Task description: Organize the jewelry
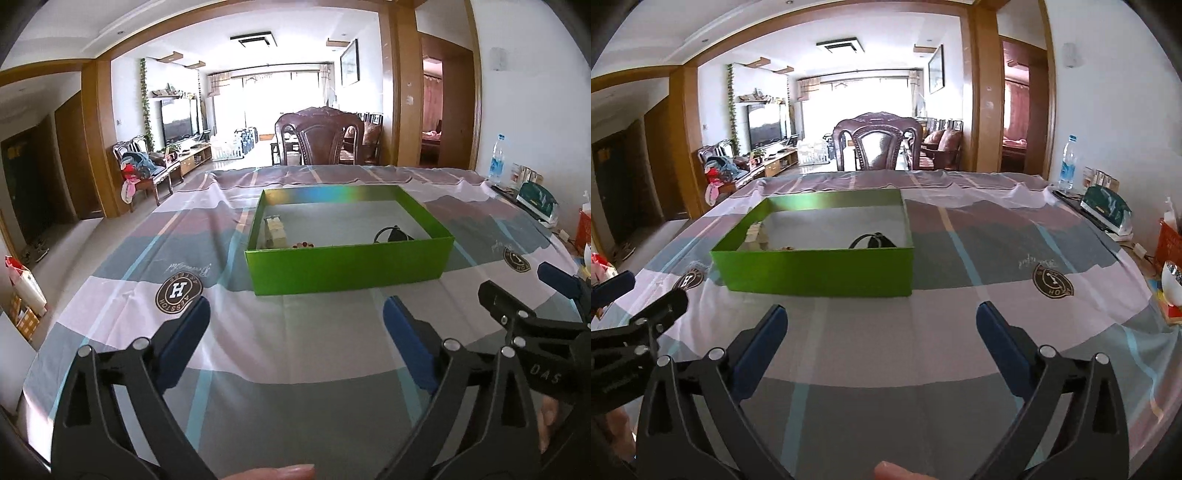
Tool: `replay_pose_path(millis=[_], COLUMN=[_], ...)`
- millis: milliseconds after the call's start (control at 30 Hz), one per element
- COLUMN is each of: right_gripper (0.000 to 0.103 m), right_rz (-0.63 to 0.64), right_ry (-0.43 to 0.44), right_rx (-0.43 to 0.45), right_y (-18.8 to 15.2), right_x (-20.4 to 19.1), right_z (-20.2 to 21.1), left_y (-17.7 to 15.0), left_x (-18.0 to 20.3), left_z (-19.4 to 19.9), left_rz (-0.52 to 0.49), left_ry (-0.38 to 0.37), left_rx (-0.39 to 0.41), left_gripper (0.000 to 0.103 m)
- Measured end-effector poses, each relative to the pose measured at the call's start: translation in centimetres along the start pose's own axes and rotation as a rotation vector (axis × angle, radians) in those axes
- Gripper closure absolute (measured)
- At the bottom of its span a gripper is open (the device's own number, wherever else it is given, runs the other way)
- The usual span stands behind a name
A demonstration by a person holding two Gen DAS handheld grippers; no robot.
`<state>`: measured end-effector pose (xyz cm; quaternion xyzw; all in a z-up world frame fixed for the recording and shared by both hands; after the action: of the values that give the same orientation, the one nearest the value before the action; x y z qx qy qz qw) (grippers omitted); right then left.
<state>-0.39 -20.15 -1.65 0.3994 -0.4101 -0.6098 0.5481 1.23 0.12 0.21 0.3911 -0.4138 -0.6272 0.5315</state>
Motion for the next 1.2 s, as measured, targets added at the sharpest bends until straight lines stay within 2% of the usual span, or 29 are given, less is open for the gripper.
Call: replay_pose_path(millis=[333, 1200], right_gripper=[0.003, 0.003], right_rz=[0.012, 0.014], right_ry=[-0.002, -0.003], right_rx=[0.027, 0.025], right_y=[0.3, 0.3], right_x=[-0.4, -0.3], right_z=[1.1, 1.4], left_y=[-0.3, -0.3], left_x=[0.1, 0.1], left_z=[0.5, 0.8], left_rz=[-0.013, -0.012], left_ry=[0.000, 0.003], left_rx=[-0.002, 0.005], left_gripper=[0.008, 0.008])
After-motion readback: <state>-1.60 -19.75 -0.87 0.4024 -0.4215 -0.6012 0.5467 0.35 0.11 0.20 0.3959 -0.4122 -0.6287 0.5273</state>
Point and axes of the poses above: each gripper's, at about its wrist camera, not at the fingertips, and z roughly against the way its jaws point, x to its right, y to its top, the point moved 3 cm from there along -z, roughly the way its jaws point, and after that the axes turned 11 degrees about x, right-handed, at the moved point
